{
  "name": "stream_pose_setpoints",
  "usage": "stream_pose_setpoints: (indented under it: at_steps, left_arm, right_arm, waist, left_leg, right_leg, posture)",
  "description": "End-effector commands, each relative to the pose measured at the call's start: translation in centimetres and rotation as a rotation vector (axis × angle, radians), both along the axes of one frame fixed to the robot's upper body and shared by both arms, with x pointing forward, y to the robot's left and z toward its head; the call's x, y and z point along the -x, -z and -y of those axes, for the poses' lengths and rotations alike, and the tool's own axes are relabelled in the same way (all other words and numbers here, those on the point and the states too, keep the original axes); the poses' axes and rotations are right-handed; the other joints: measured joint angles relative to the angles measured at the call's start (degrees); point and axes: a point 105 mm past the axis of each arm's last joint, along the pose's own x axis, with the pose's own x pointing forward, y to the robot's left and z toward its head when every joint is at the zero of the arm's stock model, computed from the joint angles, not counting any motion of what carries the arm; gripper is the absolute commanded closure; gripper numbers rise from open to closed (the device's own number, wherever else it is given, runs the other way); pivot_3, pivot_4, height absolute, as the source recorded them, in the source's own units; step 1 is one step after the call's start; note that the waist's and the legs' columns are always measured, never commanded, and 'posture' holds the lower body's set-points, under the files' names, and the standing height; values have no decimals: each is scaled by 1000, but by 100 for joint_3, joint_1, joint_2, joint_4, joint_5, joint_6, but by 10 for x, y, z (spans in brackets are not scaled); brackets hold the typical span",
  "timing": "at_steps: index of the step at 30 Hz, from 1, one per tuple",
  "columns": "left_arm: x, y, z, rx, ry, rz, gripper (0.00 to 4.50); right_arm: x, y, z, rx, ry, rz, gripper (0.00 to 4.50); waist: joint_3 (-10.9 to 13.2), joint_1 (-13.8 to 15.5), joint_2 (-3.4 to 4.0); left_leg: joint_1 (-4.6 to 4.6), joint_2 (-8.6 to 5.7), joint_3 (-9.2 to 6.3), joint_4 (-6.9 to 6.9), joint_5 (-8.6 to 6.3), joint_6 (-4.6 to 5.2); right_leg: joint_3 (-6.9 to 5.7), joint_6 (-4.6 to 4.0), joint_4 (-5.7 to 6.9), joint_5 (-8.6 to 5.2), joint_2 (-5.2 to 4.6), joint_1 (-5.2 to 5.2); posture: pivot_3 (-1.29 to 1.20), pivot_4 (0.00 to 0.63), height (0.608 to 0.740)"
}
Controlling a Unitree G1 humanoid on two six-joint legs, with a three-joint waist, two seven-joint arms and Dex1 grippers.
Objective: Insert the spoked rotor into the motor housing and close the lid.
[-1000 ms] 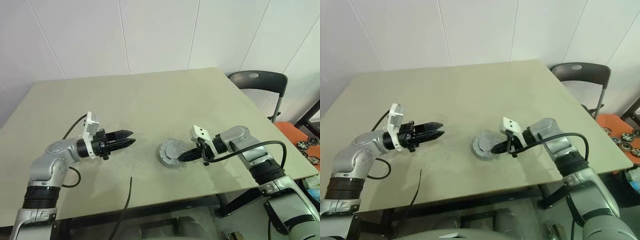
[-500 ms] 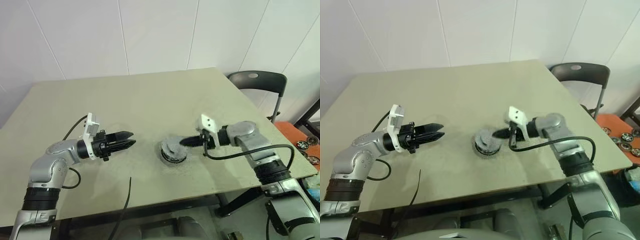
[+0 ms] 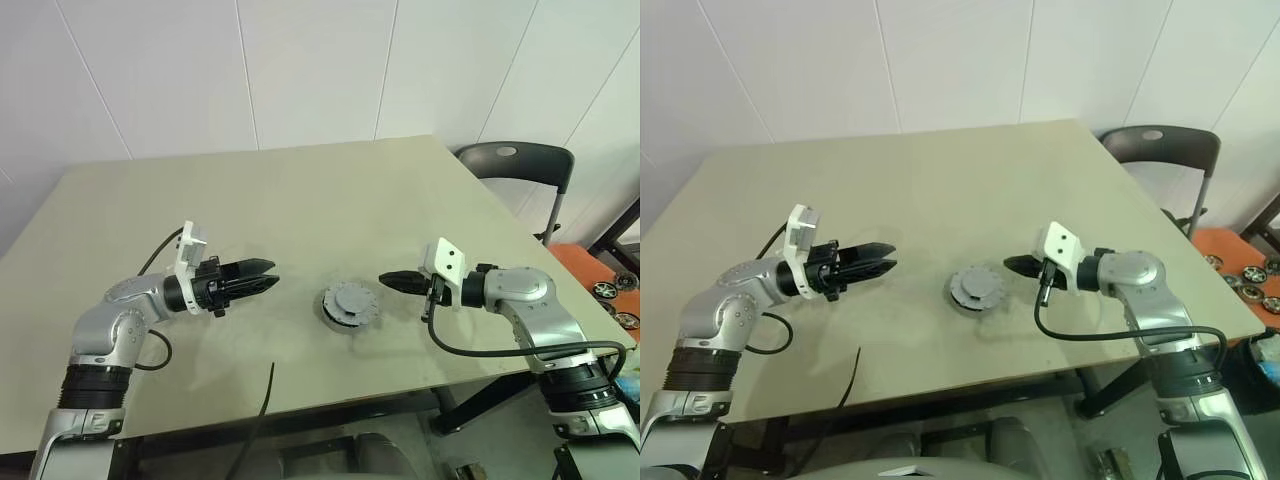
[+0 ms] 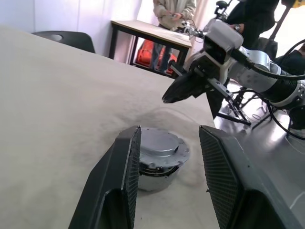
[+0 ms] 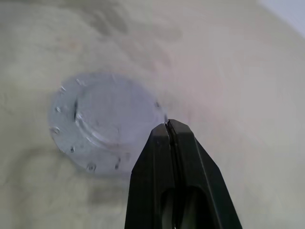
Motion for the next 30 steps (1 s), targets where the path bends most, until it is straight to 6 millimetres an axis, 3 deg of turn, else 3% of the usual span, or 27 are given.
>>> stream_pose_setpoints:
  at_steps: [1,5,8,14,20,23,27,30]
  left_arm:
    - [-2,-8,4,6,23,41,2412]
    - [-2,-6,9,12,45,32,2412]
    - [-4,-7,11,15,54,33,2412]
    - [-8,-9,14,19,68,39,2412]
    - [-10,-10,12,16,66,48,2412]
    - [-9,-10,10,14,51,54,2412]
    - [-6,-11,0,8,9,63,2412]
    - [-4,-12,-4,9,-17,68,2412]
  right_arm:
    - [3,-4,-5,-23,11,15,4491]
    - [3,-13,-16,-22,4,191,4491]
    - [9,-14,-20,-78,-32,178,3905]
    - [19,-4,-28,-62,-117,94,1949]
    - [20,6,-44,-58,-210,38,1949]
    - [2,-10,-49,-125,-181,92,1379]
    - [0,-4,-52,-89,-208,80,68]
    - [-2,3,-55,-89,-212,26,26]
  waist:
    - [0,6,0]
    - [0,5,0]
    - [0,5,-2]
    - [0,14,-2]
    - [0,-11,-2]
    - [0,-11,-1]
    - [0,9,-2]
    - [0,11,-2]
  left_leg:
    - [-1,0,0,0,0,0]
    - [-3,0,1,-1,0,0]
    - [-1,-1,2,0,0,0]
    - [0,-1,0,0,0,0]
    - [4,0,0,-1,0,0]
    - [8,0,0,0,0,0]
    - [7,1,-6,-2,0,0]
    - [1,2,-5,-6,0,0]
  right_leg:
    - [0,0,0,0,0,0]
    - [0,2,-3,0,-2,-1]
    - [1,3,-2,0,-2,0]
    - [1,2,-4,0,-2,4]
    - [1,2,-1,0,0,3]
    - [1,2,1,0,0,6]
    - [-1,1,0,2,-1,6]
    - [-1,-13,-3,11,-4,-1]
  posture:
    - [0,0,740]
    - [0,0,740]
    - [0,0,740]
    - [0,0,740]
    - [0,0,740]
    - [0,0,740]
    - [0,0,740]
    - [0,0,740]
